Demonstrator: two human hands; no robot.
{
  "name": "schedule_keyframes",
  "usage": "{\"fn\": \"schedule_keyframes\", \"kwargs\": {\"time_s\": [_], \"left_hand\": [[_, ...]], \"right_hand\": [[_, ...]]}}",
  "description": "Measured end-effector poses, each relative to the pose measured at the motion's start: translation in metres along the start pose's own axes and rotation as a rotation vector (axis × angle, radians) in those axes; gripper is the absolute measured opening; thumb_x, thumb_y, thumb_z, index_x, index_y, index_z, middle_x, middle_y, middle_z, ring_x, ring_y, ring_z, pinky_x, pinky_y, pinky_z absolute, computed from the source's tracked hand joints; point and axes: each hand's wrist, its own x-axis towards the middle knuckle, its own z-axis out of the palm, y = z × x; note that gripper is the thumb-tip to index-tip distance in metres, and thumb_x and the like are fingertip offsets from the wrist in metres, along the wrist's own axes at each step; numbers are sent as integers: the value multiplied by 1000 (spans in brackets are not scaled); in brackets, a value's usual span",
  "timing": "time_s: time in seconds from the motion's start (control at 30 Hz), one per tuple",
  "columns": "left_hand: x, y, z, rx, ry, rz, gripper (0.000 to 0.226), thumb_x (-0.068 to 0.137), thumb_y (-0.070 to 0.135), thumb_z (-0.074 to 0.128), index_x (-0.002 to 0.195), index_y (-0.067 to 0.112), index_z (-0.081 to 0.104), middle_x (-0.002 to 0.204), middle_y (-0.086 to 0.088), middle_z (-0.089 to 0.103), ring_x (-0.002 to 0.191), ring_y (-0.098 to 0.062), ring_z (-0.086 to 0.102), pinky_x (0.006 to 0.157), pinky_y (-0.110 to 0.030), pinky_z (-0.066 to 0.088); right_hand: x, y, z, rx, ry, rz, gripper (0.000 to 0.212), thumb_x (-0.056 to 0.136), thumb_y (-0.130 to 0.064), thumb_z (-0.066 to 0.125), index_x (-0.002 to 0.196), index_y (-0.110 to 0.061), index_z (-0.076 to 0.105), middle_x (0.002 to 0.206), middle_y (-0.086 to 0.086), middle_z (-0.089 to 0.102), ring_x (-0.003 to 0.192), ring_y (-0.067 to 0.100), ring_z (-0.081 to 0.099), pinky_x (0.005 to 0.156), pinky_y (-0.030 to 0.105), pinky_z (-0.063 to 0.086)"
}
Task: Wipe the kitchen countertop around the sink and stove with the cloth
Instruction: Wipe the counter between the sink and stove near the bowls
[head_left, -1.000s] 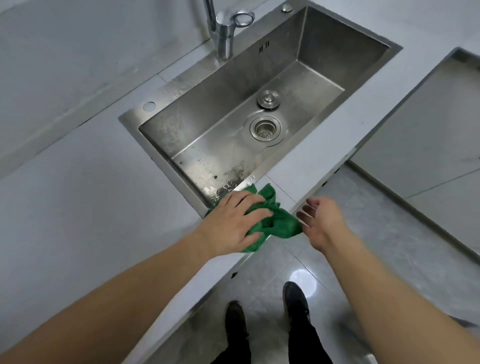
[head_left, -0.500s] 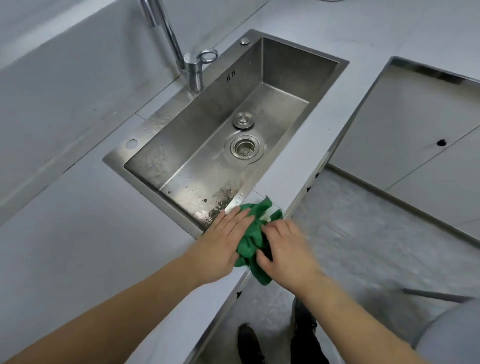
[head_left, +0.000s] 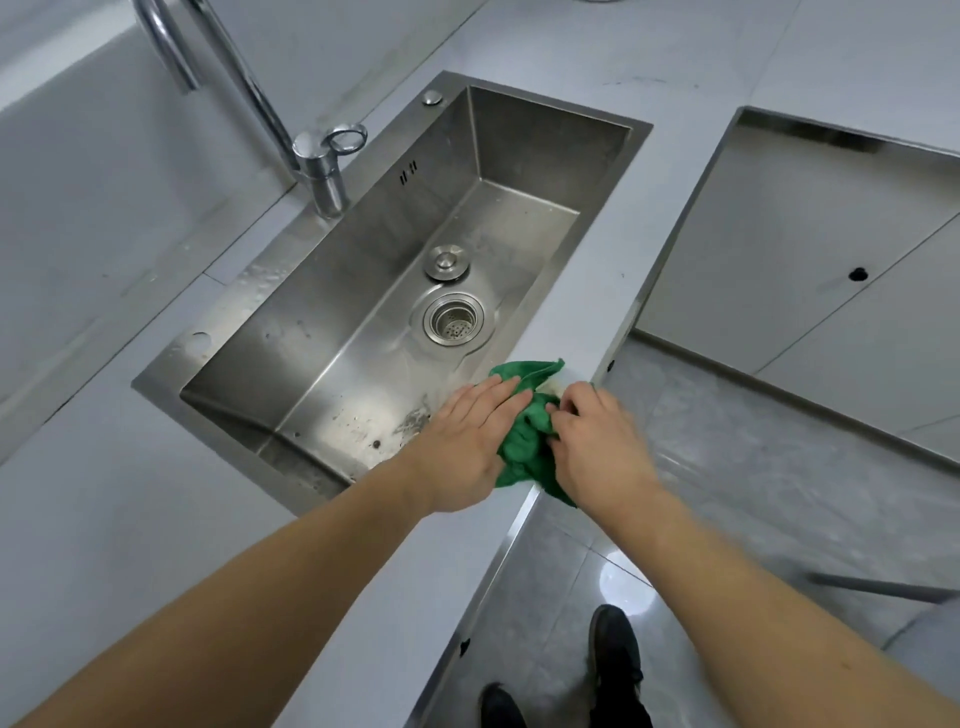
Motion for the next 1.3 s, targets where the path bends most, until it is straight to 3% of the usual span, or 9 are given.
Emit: {"fn": "schedule_keyframes", "kwargs": {"time_s": [0.2, 0.3, 0.43, 0.6, 0.77, 0.9, 1.0, 1.13, 1.3], "left_hand": [[-12, -10, 2, 69, -92, 108, 76, 84, 35, 35, 154, 14, 14, 161, -13, 18, 148, -30, 12, 119, -46, 6], [27, -11, -6, 58, -103, 78, 78, 84, 42, 36, 154, 15, 17, 161, -13, 17, 149, -31, 12, 120, -45, 7], [121, -8, -22, 25, -122, -33, 76, 94, 36, 48, 156, 21, 6, 164, -3, 1, 150, -22, -4, 119, -37, -9], [189, -8, -33, 44, -84, -65, 76, 95, 33, 51, 156, 21, 7, 164, -4, 4, 150, -22, -1, 120, -36, -5], [150, -10, -22, 73, -14, 105, 75, 85, 40, 41, 151, 7, 30, 156, -20, 29, 144, -39, 26, 118, -53, 18], [157, -20, -23, 46, -69, 98, 78, 84, 48, 35, 155, 18, 16, 162, -7, 14, 150, -26, 8, 120, -37, -4], [204, -17, -34, 25, -78, 63, 82, 82, 52, 31, 155, 18, 16, 162, -7, 12, 150, -26, 6, 121, -40, 0], [272, -13, -43, 20, -31, -24, 76, 95, 37, 50, 156, 19, 8, 163, -4, 4, 150, -22, -1, 117, -32, -9], [339, -15, -51, 10, 1, -95, 75, 97, 34, 52, 156, 20, 8, 163, -4, 6, 149, -22, 1, 119, -32, -6]], "right_hand": [[-12, 8, 0, 60, -53, -112, 18, 66, -17, 81, 82, -12, 72, 77, 0, 52, 67, 22, 54, 58, 29, 48], [19, 31, -7, 19, -64, -105, 17, 80, -21, 70, 95, -12, 72, 86, 3, 54, 77, 26, 55, 69, 35, 48], [78, 80, -15, 28, -26, 3, 29, 95, -26, 50, 113, -9, 66, 104, 6, 52, 95, 31, 49, 84, 41, 45], [131, 122, -27, 50, -64, 60, 26, 92, -25, 53, 106, -8, 67, 103, 8, 49, 99, 31, 47, 89, 43, 43], [100, 110, -26, 46, -6, -53, 18, 84, -19, 65, 93, -5, 70, 90, 10, 54, 83, 34, 53, 68, 39, 49], [105, 124, -24, 52, 1, -160, 16, 76, -25, 75, 83, -12, 71, 81, 3, 55, 72, 27, 56, 62, 33, 46], [141, 154, -29, 12, 11, -146, 19, 83, -27, 67, 92, -11, 71, 88, 3, 55, 82, 28, 55, 71, 38, 46], [192, 192, -40, 12, 38, -95, 23, 91, -27, 55, 100, -10, 68, 98, 6, 52, 94, 30, 50, 84, 41, 42], [246, 230, -44, -61, 46, -36, 25, 93, -26, 50, 99, -8, 66, 102, 8, 50, 96, 32, 49, 83, 41, 39]]}}
